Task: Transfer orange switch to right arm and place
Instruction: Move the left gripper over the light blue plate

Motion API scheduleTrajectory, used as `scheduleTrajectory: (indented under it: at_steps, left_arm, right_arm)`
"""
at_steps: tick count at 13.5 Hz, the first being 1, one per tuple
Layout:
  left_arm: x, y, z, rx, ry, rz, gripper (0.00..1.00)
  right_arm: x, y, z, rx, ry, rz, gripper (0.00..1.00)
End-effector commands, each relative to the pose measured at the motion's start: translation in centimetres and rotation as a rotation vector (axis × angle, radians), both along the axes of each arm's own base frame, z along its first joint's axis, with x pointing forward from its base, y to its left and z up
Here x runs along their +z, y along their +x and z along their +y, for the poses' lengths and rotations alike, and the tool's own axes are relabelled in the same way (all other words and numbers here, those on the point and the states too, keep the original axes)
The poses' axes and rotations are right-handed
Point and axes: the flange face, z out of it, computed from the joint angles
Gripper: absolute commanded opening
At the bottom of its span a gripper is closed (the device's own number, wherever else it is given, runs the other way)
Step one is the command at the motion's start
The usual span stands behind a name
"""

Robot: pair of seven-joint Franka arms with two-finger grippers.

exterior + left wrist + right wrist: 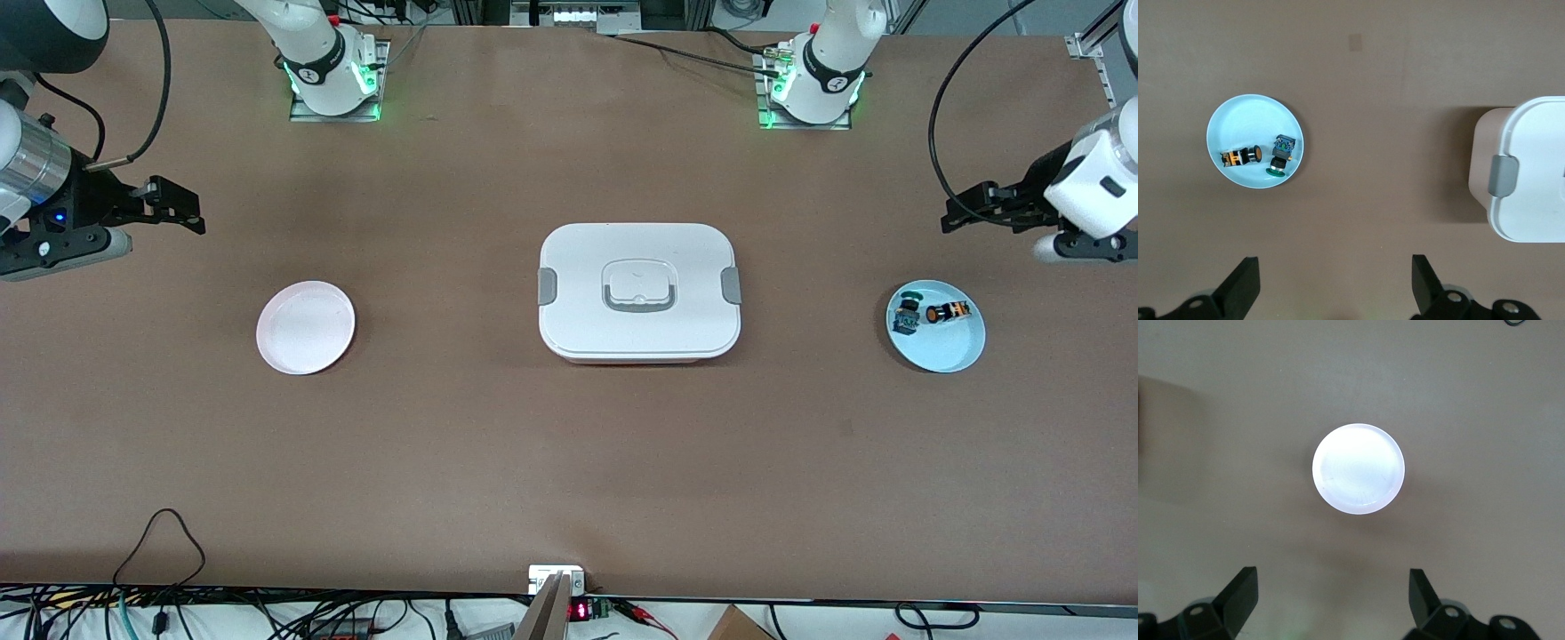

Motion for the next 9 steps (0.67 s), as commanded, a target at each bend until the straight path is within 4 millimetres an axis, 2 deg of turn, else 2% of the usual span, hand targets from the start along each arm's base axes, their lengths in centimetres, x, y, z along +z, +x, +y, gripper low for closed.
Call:
scheduleTrajectory:
  at_steps: [1, 2, 4, 9]
  left_arm:
    - [-3.2, 1.5, 2.0, 0.040, 0.014, 0.065, 1.00]
    - [-4.6, 1.9, 2.4, 0.044, 0.015, 0.091, 1.00]
    - [-7.7, 2.9, 1.0, 0.010, 0.017, 0.145, 1.00]
    - [-10.8, 4.2, 0.3, -0.010, 0.009, 0.193, 1.00]
  right_arm:
    - [0.3, 0.0, 0.0, 0.009, -0.007, 0.004, 1.00]
    - [0.3, 0.0, 0.0, 0.009, -0.007, 0.004, 1.00]
    - [0.3, 0.0, 0.0, 0.007, -0.007, 0.004, 1.00]
    - [0.3, 0.0, 0.0, 0.007, -0.007, 0.004, 1.00]
